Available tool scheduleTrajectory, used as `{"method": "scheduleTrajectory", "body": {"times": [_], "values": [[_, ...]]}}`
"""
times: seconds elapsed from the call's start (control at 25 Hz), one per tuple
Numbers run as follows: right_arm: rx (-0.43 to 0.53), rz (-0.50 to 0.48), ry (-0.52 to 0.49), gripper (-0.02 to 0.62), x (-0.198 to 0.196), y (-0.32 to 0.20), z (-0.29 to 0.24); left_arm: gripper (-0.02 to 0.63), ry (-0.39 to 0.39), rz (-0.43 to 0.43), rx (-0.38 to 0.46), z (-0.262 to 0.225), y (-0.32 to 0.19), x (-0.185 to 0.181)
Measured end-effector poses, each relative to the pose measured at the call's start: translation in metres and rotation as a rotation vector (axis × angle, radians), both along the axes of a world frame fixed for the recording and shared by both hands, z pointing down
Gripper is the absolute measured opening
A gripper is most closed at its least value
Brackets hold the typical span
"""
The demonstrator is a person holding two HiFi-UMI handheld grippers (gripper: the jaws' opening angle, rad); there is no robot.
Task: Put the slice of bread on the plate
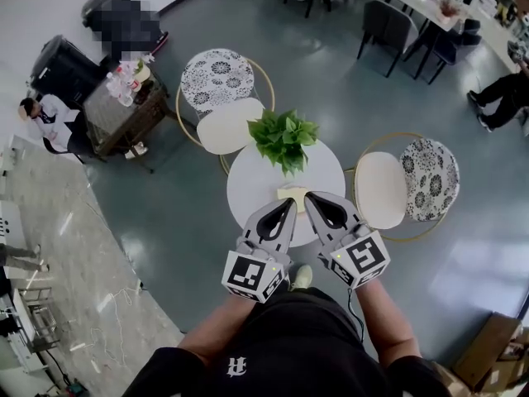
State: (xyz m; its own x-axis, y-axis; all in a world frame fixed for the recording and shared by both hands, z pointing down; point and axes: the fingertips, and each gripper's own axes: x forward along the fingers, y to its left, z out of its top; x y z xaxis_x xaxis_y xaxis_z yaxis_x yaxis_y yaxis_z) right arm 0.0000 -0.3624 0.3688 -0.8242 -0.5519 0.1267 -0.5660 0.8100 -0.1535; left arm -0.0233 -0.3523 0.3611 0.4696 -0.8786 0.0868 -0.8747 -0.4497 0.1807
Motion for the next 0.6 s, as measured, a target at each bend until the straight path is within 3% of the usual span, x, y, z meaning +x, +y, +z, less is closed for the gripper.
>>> {"method": "scheduleTrajectory", "body": {"times": [0.6], "values": [[0.054,0.008,-0.076,0.006,0.013,0.037,-0.057,0.008,-0.013,0.016,0.085,-0.053,0.038,0.012]]}}
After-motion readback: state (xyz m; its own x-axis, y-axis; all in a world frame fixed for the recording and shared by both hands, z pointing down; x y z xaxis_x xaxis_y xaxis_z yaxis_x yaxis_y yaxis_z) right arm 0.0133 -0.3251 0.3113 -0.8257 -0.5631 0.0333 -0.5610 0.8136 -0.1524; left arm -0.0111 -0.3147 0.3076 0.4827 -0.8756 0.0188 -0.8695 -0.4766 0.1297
